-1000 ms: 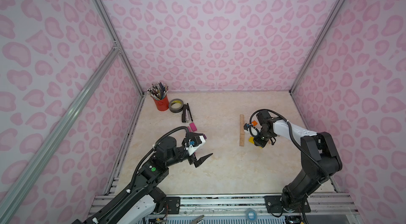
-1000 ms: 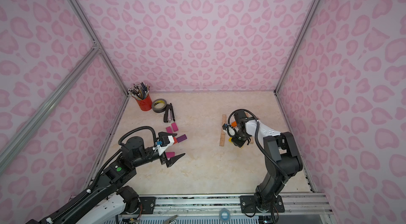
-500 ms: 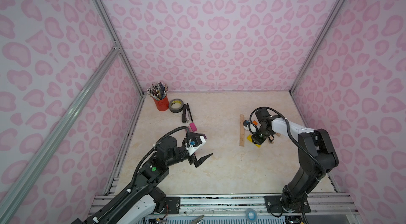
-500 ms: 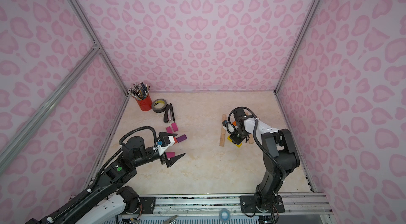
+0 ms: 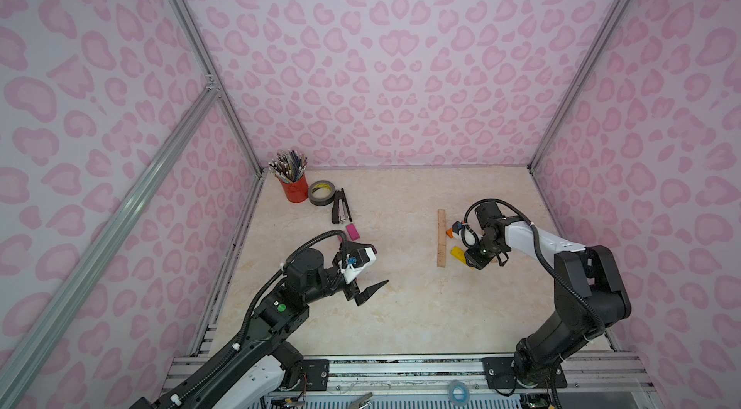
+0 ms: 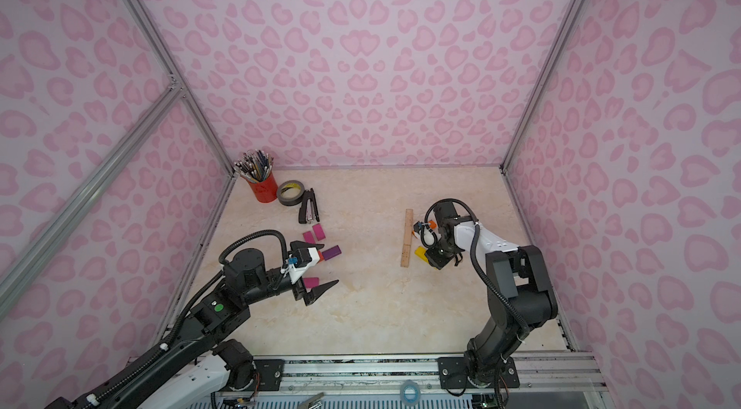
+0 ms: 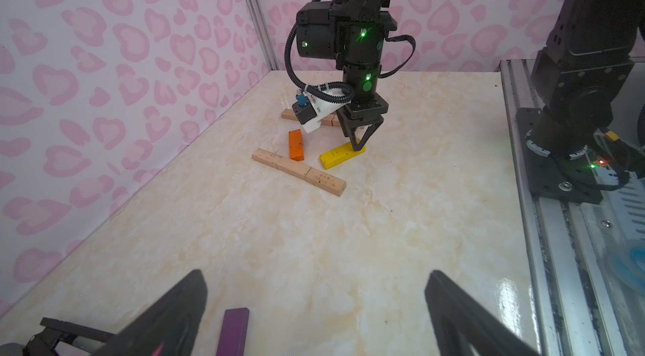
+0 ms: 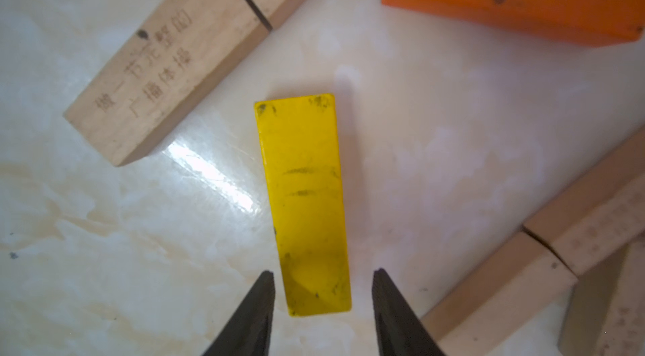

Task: Assemble the letter k with building blocks
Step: Assemble the building block at the center of the board.

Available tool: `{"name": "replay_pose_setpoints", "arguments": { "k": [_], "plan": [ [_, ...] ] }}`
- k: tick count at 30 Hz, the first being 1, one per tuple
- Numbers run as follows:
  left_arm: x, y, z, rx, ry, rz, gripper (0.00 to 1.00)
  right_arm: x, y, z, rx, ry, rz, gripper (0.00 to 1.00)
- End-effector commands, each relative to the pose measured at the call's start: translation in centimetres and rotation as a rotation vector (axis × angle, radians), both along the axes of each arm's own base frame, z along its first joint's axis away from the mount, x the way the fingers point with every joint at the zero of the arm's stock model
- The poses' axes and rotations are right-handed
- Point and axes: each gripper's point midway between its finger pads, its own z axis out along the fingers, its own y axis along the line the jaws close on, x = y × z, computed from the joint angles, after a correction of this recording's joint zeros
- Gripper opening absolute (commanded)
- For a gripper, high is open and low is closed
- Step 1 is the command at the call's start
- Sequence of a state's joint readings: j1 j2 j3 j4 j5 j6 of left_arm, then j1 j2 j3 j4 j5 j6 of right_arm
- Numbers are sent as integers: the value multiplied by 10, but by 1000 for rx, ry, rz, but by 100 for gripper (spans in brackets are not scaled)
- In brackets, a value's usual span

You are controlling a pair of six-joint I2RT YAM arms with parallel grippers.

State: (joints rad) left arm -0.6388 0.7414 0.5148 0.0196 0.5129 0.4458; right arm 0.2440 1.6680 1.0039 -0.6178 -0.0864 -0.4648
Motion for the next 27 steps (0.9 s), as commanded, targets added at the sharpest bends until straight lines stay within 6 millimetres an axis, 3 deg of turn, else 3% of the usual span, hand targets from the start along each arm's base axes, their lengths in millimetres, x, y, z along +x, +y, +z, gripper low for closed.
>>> {"name": "replay_pose_setpoints", "arguments": {
  "k": [1,15,27],
  "plan": [
    [1,0,2,-2,-15,2,100,2,5,-3,25,1,-4,46],
    [2,0,-1,6,-9,3,100,9,10,-9,46,22,-10,31],
    [3,0,-1,8,-8,6,100,16,16,-8,63,22,-16,30]
  ]
}}
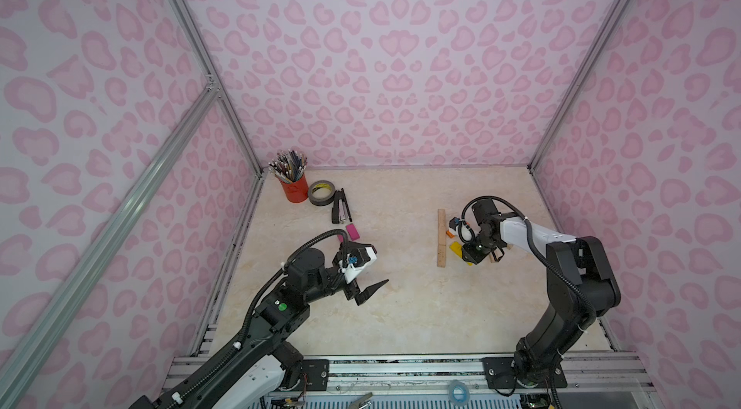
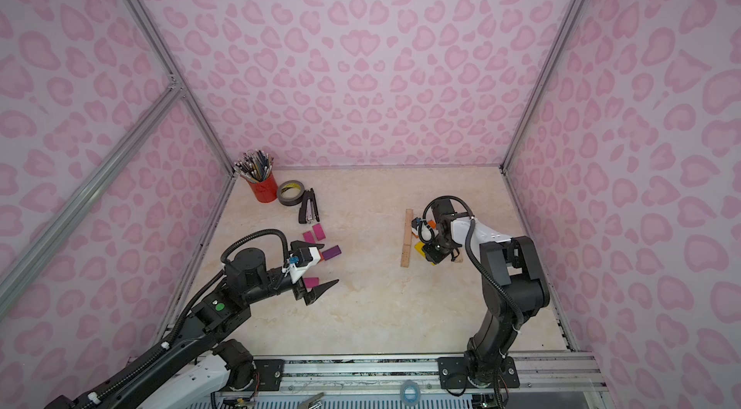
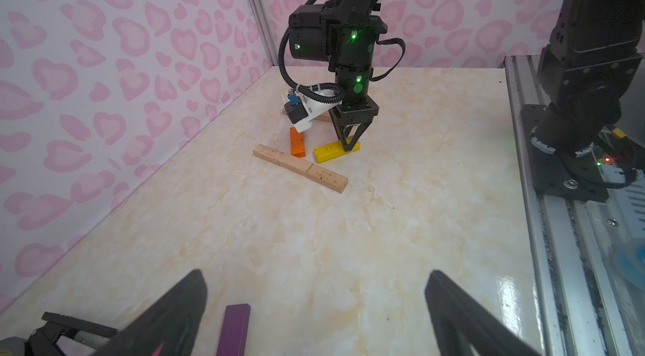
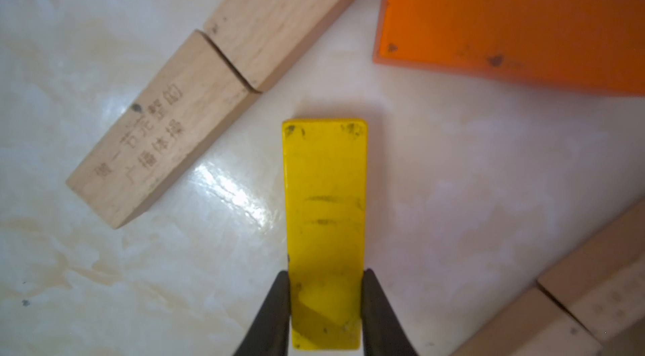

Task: Assemble the letter k with building blocks
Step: Assemble the building block at the center of the board.

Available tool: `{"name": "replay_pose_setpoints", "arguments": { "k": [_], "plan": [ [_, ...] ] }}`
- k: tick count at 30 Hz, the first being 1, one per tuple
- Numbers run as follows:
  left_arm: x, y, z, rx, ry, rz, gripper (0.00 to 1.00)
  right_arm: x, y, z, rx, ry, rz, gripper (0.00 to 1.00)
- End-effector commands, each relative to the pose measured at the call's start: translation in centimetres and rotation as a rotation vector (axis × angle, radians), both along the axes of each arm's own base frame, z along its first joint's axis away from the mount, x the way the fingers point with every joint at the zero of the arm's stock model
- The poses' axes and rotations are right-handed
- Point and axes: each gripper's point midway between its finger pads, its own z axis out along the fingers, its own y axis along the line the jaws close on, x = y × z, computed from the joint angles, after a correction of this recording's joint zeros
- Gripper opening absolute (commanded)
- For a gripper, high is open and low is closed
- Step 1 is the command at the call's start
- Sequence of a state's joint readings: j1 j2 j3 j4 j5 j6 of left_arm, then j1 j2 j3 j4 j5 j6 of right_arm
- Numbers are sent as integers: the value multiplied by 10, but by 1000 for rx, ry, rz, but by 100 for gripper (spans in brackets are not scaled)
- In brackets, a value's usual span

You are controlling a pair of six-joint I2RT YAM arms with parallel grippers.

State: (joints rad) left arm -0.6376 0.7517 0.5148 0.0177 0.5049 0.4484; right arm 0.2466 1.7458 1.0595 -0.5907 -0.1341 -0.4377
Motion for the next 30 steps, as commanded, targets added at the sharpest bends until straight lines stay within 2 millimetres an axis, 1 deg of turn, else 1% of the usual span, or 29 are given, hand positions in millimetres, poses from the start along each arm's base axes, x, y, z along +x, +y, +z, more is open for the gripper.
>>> {"name": "replay_pose_setpoints", "arguments": {
  "k": [1,17,30],
  "plan": [
    [1,0,2,-1,-14,-3,100,1,3,-1,13,8,-2,30],
    [2,0,0,5,-13,2,100,6,10,-5,9,14,7,30],
    [2,0,-2,11,-9,2,100,7,15,-5,25,10,13,30]
  ]
}}
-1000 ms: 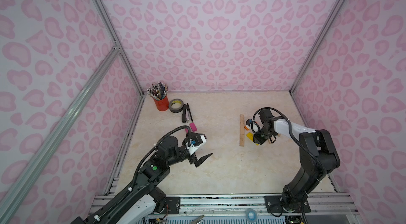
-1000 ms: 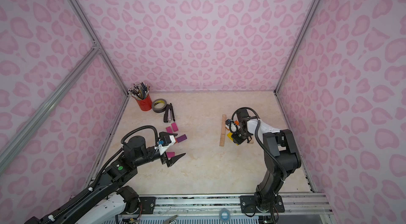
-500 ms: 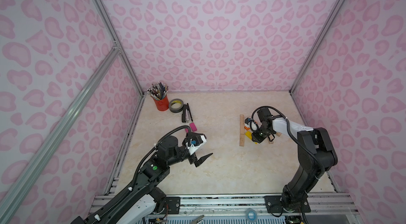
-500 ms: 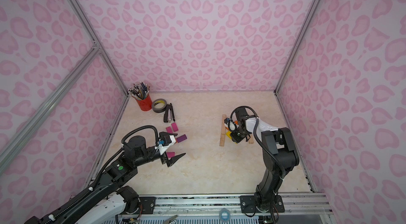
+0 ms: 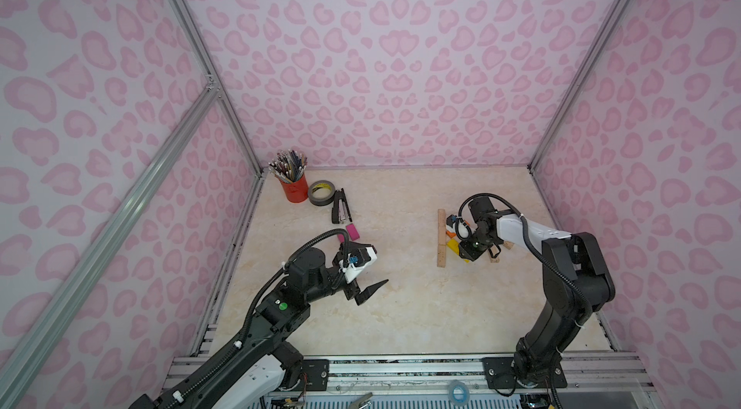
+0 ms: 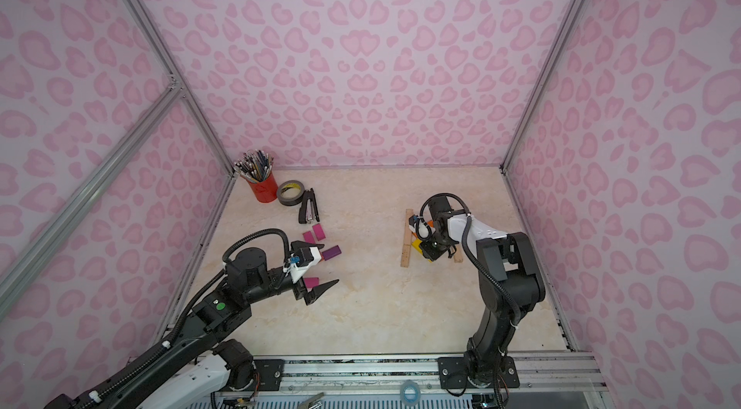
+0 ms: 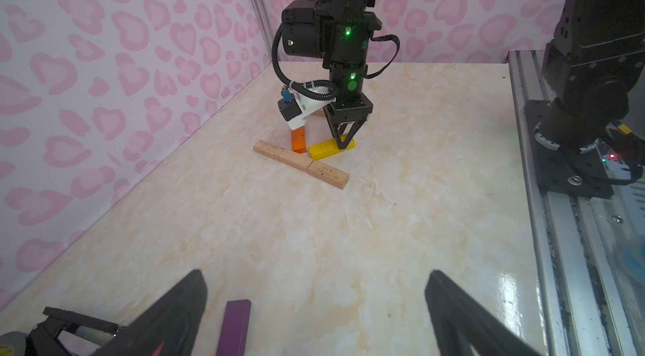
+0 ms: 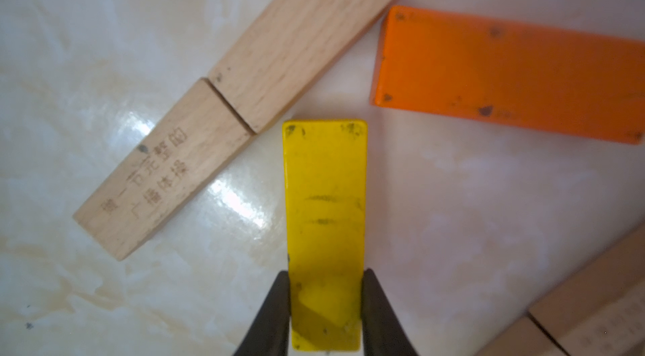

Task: Assemble the letter k with building blocks
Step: Assemble the building block at the center of the board, then place the building block at the center of the board.

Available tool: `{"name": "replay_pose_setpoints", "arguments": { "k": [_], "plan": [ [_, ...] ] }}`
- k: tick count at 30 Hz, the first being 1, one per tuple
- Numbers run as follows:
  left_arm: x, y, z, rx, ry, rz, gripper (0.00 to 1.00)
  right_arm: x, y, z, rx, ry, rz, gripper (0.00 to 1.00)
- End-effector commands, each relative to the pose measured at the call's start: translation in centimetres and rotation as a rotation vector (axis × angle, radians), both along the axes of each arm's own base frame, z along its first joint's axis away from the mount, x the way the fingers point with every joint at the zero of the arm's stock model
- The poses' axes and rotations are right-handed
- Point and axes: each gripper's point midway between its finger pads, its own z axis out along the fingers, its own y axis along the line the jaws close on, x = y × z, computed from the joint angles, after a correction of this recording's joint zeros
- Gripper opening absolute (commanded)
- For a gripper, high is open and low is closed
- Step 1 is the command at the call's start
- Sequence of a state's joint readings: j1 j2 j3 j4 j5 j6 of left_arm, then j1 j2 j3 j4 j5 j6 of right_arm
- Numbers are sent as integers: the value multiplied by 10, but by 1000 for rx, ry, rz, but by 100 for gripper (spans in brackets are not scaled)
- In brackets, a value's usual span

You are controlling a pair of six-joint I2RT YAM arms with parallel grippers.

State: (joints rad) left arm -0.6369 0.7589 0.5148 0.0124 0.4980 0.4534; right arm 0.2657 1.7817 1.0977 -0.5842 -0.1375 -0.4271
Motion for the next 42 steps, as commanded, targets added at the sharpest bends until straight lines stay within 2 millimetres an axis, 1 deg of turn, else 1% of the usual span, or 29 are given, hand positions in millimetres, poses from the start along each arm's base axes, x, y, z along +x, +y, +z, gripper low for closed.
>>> {"name": "replay_pose_setpoints", "arguments": {
  "k": [1,10,15,19,22,24,26,28,30,32,35,37,40,42],
  "plan": [
    [0,0,1,-1,-15,-4,100,-2,5,-4,20,16,4,30],
    [0,0,2,-1,-14,-3,100,-1,5,-5,20,16,-2,31],
    [0,0,1,0,-14,-3,100,0,4,-2,14,7,-5,36],
    [1,0,2,-2,-15,-1,100,2,4,4,16,-12,-13,41],
    [2,0,1,1,-13,7,100,7,3,16,22,-48,-48,44],
    [3,1,1,1,-13,13,100,11,4,31,49,-81,-94,48],
    [4,1,1,4,-12,19,100,15,6,50,98,-126,-192,53],
    [5,2,0,7,-11,25,100,18,9,67,151,-164,-339,58],
    [6,2,0,6,-12,29,100,19,11,81,150,-207,-495,65],
    [6,2,0,5,-9,28,100,19,13,85,125,-226,-642,73],
    [6,1,-1,6,0,22,100,19,19,82,80,-220,-766,76],
    [6,1,-2,7,3,24,100,22,21,75,35,-235,-800,77],
    [6,2,-2,7,1,30,100,26,21,64,-60,-260,-797,83],
    [6,2,-2,7,-2,33,100,29,29,55,-78,-243,-769,86]
  ]
}}
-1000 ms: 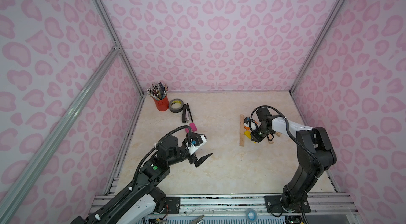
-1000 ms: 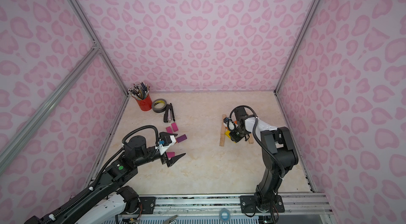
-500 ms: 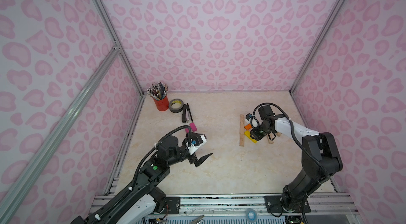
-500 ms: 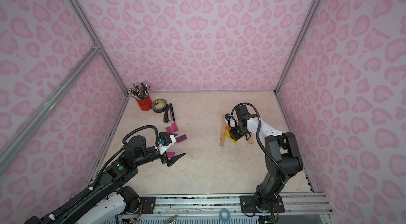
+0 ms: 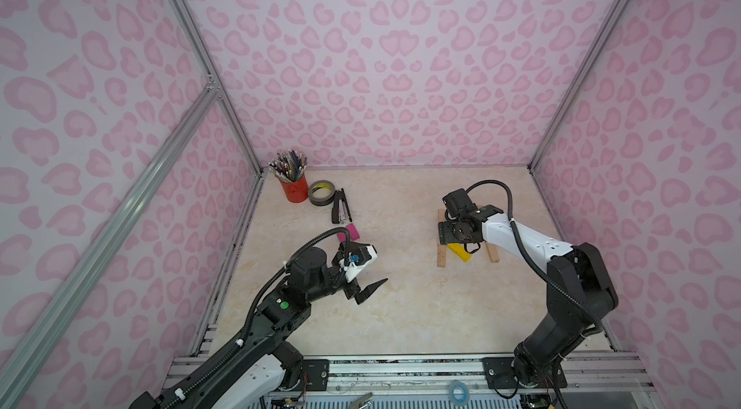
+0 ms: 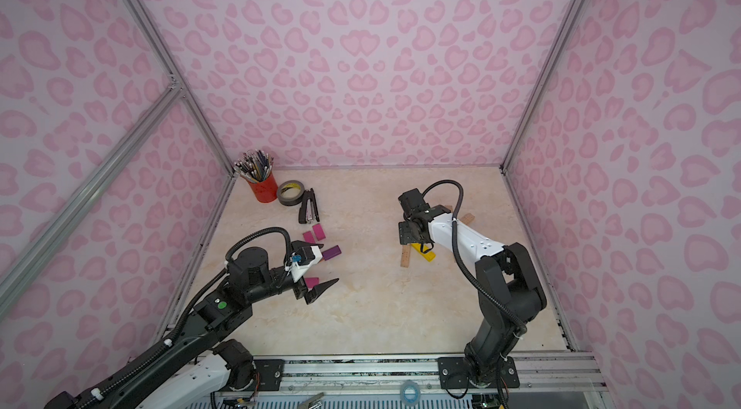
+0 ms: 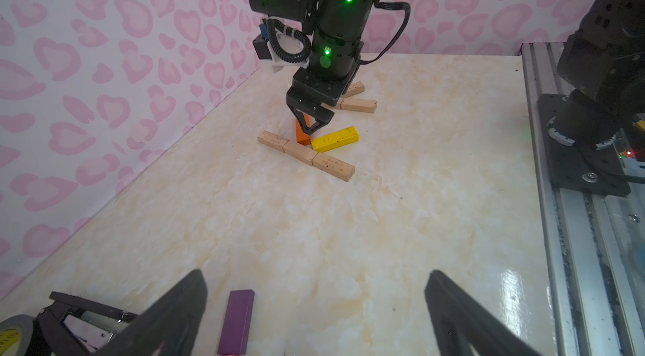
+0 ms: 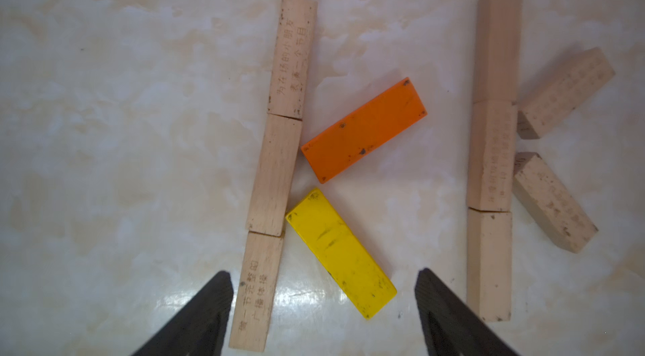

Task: Assemble the letter k with building blocks
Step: Place the building block at the center of the board.

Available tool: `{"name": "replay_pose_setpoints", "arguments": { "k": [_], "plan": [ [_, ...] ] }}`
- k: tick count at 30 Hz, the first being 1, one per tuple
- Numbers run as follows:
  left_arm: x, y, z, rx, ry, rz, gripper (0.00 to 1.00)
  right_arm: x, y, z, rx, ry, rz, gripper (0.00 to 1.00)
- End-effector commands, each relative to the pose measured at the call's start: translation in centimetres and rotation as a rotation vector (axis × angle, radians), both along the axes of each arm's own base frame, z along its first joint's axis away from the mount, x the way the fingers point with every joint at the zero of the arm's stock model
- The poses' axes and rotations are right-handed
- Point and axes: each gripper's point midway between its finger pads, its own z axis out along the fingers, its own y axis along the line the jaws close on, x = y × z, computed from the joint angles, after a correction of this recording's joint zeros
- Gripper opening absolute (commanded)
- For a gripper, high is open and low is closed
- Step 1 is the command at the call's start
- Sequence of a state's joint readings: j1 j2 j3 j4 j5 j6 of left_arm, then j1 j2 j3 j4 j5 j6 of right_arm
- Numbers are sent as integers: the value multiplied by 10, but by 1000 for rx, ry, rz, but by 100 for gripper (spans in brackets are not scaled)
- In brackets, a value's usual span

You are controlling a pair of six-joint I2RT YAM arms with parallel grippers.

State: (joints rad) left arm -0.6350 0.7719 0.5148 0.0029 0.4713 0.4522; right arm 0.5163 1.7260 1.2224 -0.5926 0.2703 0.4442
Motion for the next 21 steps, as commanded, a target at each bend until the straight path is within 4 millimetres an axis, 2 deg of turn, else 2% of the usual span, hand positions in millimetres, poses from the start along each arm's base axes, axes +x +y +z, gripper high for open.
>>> {"name": "replay_pose_setpoints", "arguments": {
  "k": [1,11,21],
  "plan": [
    [2,0,4,-10,-17,6,100,2,-6,-12,-66,19,-60,86],
    [2,0,4,-8,-17,8,100,12,4,-41,-90,70,-52,88],
    [3,1,4,-8,-19,9,100,18,10,-51,-79,81,-60,86]
  ]
}}
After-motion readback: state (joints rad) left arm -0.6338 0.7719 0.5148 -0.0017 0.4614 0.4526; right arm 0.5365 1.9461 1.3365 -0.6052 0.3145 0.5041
